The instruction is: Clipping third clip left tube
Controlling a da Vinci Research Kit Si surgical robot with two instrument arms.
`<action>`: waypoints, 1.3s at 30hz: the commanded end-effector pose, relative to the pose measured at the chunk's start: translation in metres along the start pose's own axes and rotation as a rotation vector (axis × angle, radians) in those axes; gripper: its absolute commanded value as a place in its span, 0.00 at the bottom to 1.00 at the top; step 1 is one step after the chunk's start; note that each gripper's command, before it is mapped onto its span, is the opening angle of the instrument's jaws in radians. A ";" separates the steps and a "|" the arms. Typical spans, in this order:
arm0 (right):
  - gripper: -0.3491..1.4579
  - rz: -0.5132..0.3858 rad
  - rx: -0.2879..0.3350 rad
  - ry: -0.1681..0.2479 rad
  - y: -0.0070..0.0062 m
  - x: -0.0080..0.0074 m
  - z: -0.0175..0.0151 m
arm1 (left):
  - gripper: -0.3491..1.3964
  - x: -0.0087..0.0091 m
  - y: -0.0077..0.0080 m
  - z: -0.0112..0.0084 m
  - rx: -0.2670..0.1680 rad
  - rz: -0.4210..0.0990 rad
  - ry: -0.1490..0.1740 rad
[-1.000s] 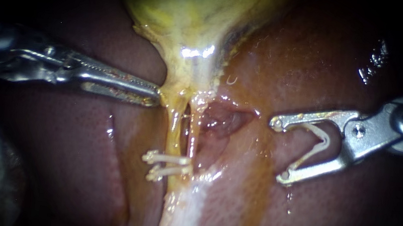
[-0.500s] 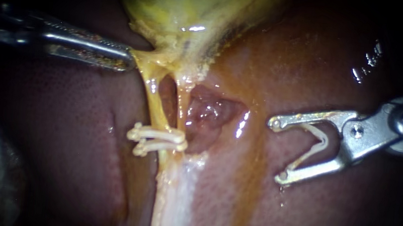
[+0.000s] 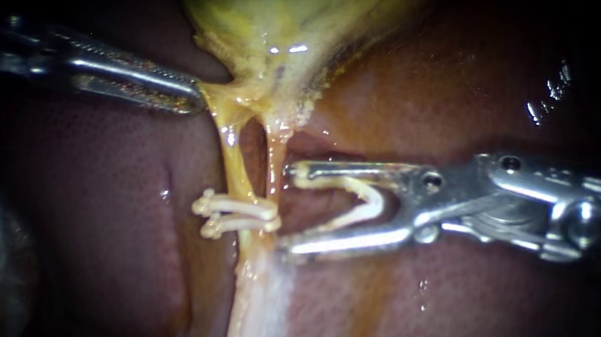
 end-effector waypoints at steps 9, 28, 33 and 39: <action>0.46 0.126 -0.022 0.005 0.0041 -0.0024 0.0020 | 0.00 -0.0002 0.0001 0.0001 -0.001 0.001 0.000; 0.46 0.184 -0.026 0.062 0.0084 -0.0044 0.0051 | 0.00 -0.0003 0.0000 0.0002 0.000 0.002 0.000; 0.46 0.203 -0.013 0.099 0.0082 -0.0038 0.0070 | 0.00 -0.0004 -0.0001 0.0003 0.000 0.002 0.000; 0.46 0.204 -0.008 0.123 0.0083 -0.0032 0.0086 | 0.00 -0.0004 -0.0001 0.0003 0.001 0.003 -0.003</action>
